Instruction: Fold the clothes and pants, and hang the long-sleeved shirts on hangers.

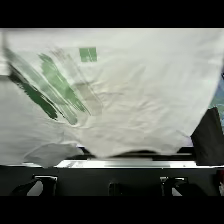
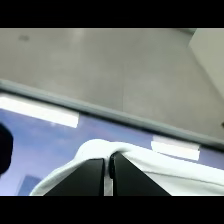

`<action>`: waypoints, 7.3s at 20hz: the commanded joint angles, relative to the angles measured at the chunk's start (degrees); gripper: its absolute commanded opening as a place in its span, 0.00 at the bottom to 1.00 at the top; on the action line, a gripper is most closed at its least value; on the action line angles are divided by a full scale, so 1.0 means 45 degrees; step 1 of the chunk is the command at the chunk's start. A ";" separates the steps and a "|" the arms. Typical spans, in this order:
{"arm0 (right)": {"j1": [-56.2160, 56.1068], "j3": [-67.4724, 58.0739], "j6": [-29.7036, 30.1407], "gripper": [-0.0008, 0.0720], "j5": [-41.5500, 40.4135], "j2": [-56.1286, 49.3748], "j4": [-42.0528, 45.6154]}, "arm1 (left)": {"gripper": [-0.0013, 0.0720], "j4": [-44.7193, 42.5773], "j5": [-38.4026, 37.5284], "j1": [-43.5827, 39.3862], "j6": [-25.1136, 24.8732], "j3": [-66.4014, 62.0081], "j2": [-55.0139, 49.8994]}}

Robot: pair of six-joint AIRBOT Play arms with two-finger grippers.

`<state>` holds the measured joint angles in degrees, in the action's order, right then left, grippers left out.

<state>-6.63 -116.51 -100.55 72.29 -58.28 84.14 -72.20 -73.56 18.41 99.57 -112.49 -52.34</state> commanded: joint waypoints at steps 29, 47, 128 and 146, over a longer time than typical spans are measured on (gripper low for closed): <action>0.2832 0.7592 0.4464 0.67 0.3449 -0.6392 -0.4284 | 0.73 0.1617 -0.2336 0.3206 -0.2093 0.8034 -0.6819; 0.6003 1.6509 0.9136 0.73 -0.0874 -0.5717 -0.9287 | 0.73 0.4294 -0.0539 0.6839 -0.3381 1.4280 -0.3793; 0.4352 -0.0821 0.2773 0.06 0.2161 0.0476 -0.4663 | 0.04 -0.0719 -0.1671 0.0359 -0.1438 0.0316 0.1025; 0.4114 0.2137 0.3536 0.05 -0.1564 -1.1001 -0.4872 | 0.04 0.0908 0.4483 -0.2210 -0.3857 0.0704 -1.4095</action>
<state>12.62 -107.00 -85.47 71.31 -104.95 61.17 -68.07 -61.58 9.69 82.85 -109.32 -111.61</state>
